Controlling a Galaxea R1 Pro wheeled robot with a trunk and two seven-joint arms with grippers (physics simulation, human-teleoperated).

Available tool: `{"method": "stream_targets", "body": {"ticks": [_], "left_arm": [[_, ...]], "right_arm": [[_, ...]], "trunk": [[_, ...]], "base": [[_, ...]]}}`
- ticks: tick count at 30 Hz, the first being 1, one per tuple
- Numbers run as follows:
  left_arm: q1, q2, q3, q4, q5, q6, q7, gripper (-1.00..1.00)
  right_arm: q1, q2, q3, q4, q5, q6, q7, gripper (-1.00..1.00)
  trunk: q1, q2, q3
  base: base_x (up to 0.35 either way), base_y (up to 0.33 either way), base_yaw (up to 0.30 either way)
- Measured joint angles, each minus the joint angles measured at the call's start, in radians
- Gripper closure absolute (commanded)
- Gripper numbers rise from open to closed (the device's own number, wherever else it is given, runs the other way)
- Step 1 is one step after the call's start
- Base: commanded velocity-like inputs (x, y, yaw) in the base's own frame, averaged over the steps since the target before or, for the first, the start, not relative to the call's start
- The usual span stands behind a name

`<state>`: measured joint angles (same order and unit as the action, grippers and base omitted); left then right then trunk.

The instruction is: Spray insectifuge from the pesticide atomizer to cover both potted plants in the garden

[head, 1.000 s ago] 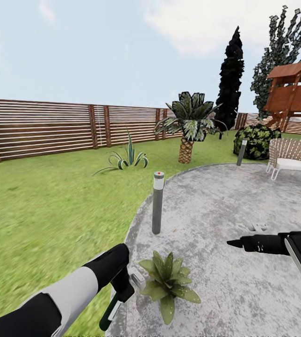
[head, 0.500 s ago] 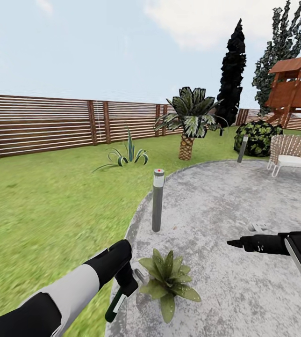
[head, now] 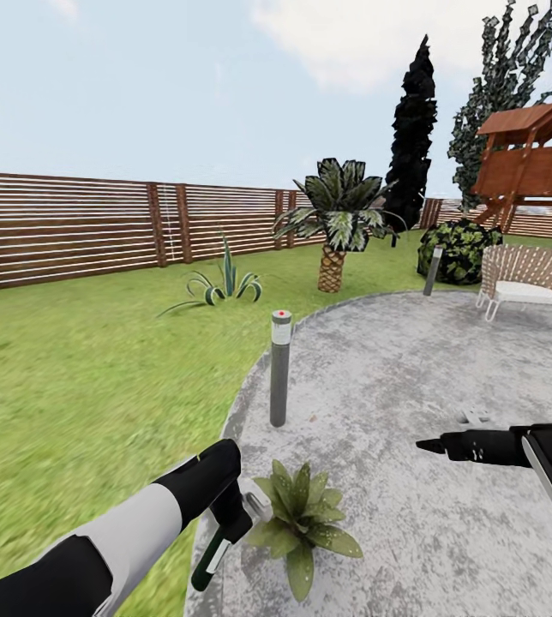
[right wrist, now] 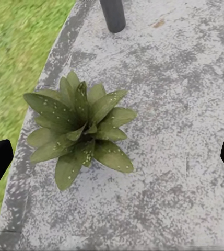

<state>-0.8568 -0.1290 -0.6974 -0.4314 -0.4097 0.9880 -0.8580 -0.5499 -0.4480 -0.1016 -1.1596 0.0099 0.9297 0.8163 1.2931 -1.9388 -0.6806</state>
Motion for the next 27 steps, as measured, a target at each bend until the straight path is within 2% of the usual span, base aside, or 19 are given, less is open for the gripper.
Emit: {"method": "stream_targets", "body": {"ticks": [27], "left_arm": [[-0.002, -0.004, 0.003, -0.022, -0.005, -0.001, 0.001, 1.0]], "right_arm": [[0.0, 0.0, -0.001, -0.001, 0.0, 0.0, 0.0, -1.0]], "trunk": [[0.0, 0.0, -0.04]], "base": [[0.0, 0.0, -0.001]]}}
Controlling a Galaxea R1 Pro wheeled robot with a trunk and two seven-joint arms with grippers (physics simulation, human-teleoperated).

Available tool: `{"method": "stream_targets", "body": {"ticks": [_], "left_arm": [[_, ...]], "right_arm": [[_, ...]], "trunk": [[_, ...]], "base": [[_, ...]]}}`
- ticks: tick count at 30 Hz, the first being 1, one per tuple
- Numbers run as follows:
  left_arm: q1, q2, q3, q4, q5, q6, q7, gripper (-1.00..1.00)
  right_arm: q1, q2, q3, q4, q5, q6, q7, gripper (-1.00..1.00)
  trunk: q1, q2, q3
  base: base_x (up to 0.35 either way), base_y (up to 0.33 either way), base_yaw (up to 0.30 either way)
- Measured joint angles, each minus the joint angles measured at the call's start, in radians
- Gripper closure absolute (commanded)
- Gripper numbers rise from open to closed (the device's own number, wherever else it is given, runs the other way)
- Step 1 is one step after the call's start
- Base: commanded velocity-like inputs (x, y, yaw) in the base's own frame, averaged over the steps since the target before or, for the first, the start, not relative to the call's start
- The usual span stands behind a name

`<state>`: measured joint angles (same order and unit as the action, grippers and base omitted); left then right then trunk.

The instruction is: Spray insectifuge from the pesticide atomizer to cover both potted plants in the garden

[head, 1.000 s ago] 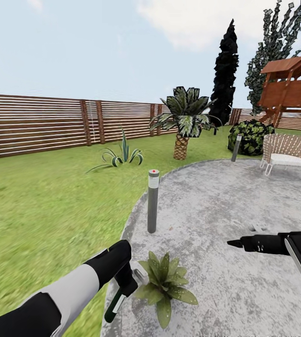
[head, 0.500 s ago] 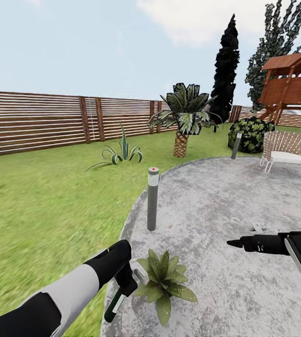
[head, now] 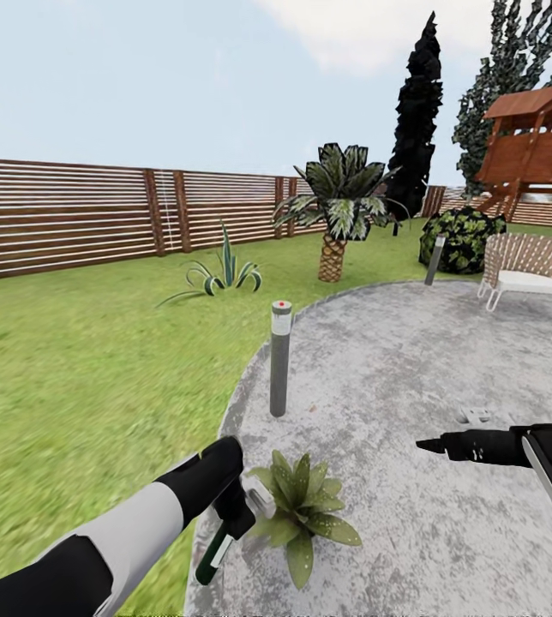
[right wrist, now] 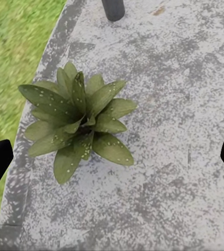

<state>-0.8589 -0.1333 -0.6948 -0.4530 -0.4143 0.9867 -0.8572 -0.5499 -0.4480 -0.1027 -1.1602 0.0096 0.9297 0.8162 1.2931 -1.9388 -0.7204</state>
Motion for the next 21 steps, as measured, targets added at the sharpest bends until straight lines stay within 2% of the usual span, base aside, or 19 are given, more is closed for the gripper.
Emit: {"method": "stream_targets", "body": {"ticks": [4, 7, 10, 13, 19, 21], "left_arm": [[0.0, 0.0, 0.0, -0.089, 0.001, 0.001, -0.001, 1.0], [-0.001, -0.001, -0.001, -0.119, -0.001, 0.001, -0.001, 1.0], [0.0, 0.0, -0.002, -0.121, -0.002, 0.001, -0.001, 1.0], [-0.001, 0.004, -0.003, -0.114, -0.001, 0.001, -0.001, 1.0], [0.0, 0.004, -0.006, -0.111, 0.0, 0.002, -0.001, 1.0], [0.0, 0.004, -0.006, -0.094, -0.002, 0.002, -0.001, 1.0]], "right_arm": [[0.0, -0.001, 0.0, 0.0, 0.0, 0.0, 0.0, -1.0], [0.0, -0.001, 0.0, 0.0, 0.0, 0.0, 0.0, -1.0], [0.0, 0.0, 0.0, 0.0, 0.0, 0.0, 0.0, -1.0], [0.0, 0.0, 0.0, 0.0, 0.001, 0.0, 0.0, -1.0], [0.0, -0.001, 0.0, 0.0, 0.001, 0.0, 0.0, -1.0], [0.0, -0.001, 0.0, 0.0, 0.002, 0.0, -0.001, -1.0]], "trunk": [[0.0, 0.0, -0.004], [0.0, 0.0, -0.005], [0.0, 0.0, -0.005], [0.011, -0.021, -0.014], [0.011, -0.021, -0.015], [0.019, -0.035, -0.021]], "base": [[0.0, 0.0, 0.0], [0.0, 0.0, 0.0], [0.0, 0.0, 0.0], [0.0, 0.0, 0.0], [0.0, 0.0, 0.0], [0.0, 0.0, 0.0]]}}
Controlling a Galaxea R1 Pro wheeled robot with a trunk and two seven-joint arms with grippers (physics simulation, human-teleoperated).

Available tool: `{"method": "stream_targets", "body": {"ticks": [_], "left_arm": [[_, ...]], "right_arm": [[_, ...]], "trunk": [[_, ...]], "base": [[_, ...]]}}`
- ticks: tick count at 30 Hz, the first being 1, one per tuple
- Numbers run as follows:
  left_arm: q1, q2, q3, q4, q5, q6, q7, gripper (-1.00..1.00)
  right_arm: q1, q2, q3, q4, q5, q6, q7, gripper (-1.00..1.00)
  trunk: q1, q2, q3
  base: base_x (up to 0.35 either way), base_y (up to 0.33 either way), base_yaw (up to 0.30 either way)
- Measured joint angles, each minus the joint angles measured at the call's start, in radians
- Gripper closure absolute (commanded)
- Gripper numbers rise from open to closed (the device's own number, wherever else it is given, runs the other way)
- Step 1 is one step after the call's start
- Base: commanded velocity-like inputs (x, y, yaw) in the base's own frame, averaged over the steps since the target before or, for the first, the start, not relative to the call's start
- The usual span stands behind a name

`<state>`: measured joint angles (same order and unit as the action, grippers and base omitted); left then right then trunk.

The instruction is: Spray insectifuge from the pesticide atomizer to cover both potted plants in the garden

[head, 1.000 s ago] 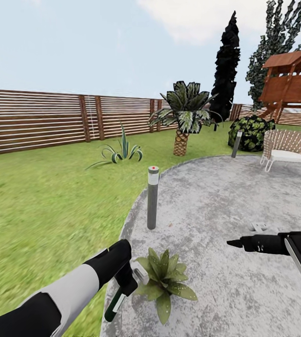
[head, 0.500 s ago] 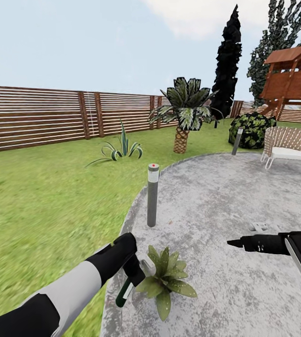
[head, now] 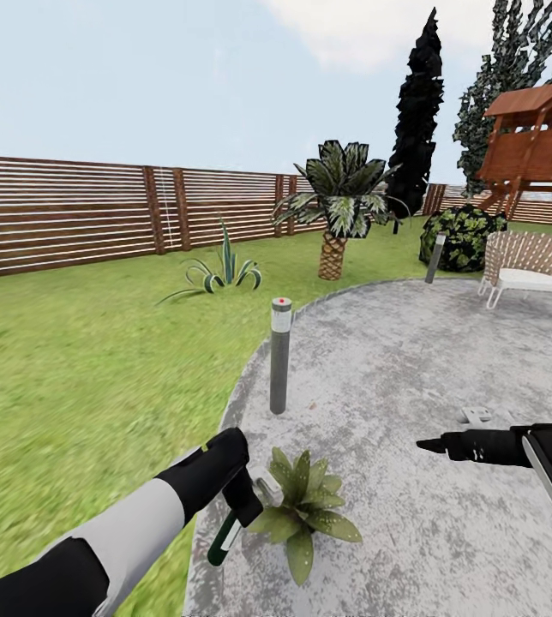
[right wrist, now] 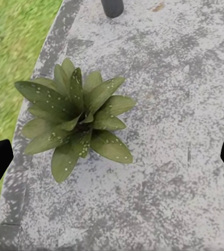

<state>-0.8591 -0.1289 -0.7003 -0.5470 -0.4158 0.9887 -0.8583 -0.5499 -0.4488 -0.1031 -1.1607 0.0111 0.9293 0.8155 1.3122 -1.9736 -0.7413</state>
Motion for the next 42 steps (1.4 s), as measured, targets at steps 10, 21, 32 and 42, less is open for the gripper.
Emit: {"method": "stream_targets", "body": {"ticks": [10, 21, 32, 42], "left_arm": [[0.0, 0.0, 0.003, 0.06, 0.001, 0.001, 0.0, 1.0], [0.0, -0.001, 0.004, 0.059, -0.001, 0.001, 0.0, 1.0], [-0.001, 0.0, 0.004, 0.059, -0.055, 0.001, 0.0, 1.0], [-0.001, 0.0, 0.004, 0.059, -0.055, 0.001, 0.0, 1.0]], "right_arm": [[0.0, 0.0, 0.0, 0.0, -0.001, 0.0, -0.001, -1.0], [0.0, 0.0, 0.0, 0.0, -0.001, 0.0, -0.001, -1.0], [0.0, 0.0, 0.0, 0.0, 0.0, 0.0, -0.001, -1.0], [0.0, 0.0, 0.0, 0.0, 0.0, -0.001, 0.0, -1.0]], "trunk": [[0.015, -0.028, -0.02], [0.05, -0.091, -0.062], [0.061, -0.112, -0.081], [0.061, -0.112, -0.081]], "base": [[0.0, 0.0, 0.0], [0.0, 0.0, 0.04], [0.0, 0.0, 0.005], [0.0, 0.121, -0.148]]}}
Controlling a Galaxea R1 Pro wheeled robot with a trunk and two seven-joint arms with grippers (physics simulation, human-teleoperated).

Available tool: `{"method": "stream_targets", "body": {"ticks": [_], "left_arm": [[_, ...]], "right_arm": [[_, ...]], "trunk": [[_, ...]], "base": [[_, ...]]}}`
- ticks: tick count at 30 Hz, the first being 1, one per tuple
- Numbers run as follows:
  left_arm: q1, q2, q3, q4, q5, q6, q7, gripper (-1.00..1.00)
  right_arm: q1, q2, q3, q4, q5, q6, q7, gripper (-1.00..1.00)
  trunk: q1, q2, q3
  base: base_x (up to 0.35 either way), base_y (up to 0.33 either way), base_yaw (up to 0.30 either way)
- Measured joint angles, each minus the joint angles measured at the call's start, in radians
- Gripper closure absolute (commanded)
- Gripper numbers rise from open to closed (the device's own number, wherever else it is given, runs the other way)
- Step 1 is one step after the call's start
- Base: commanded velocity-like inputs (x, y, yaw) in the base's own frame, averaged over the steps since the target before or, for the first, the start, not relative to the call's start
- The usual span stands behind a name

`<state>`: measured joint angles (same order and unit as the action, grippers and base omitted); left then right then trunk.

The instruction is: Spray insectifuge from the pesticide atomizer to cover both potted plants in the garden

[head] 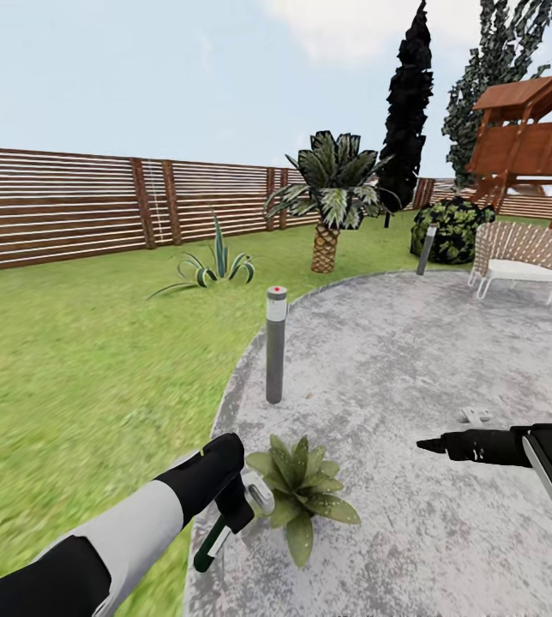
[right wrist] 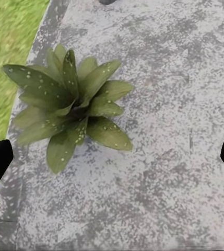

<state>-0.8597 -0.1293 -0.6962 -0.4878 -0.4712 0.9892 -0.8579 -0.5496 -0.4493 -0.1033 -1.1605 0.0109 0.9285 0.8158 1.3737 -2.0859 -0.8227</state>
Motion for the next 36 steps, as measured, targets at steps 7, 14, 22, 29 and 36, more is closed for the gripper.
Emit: {"method": "stream_targets", "body": {"ticks": [7, 14, 22, 29, 36], "left_arm": [[0.0, 0.0, 0.0, 0.0, 0.0, 0.0, 0.0, 1.0], [0.0, 0.0, 0.0, 0.0, 0.0, 0.0, 0.0, 1.0], [0.001, 0.0, 0.0, 0.0, 0.0, 0.0, 0.0, 1.0], [0.001, 0.0, 0.0, 0.0, 0.0, 0.0, 0.0, 1.0], [0.0, 0.0, -0.003, 0.001, 0.0, 0.0, 0.0, 1.0]], "right_arm": [[0.0, 0.0, 0.0, 0.0, 0.0, 0.0, -0.001, -1.0], [0.0, 0.0, 0.0, 0.0, 0.0, 0.001, 0.0, -1.0], [0.0, 0.0, 0.0, 0.0, 0.0, 0.001, -0.001, -1.0], [0.0, 0.001, 0.0, 0.0, 0.0, 0.001, -0.001, -1.0], [0.0, 0.001, 0.0, 0.0, 0.0, 0.001, -0.001, -1.0]], "trunk": [[0.0, 0.0, 0.0], [0.0, 0.0, 0.0], [0.0, 0.0, 0.0], [0.0, 0.0, 0.0], [0.0, 0.0, 0.0]], "base": [[0.084, 0.233, -0.17], [0.093, 0.059, -0.006], [0.004, 0.003, -0.185], [0.144, 0.139, -0.04], [0.008, 0.007, -0.059]]}}
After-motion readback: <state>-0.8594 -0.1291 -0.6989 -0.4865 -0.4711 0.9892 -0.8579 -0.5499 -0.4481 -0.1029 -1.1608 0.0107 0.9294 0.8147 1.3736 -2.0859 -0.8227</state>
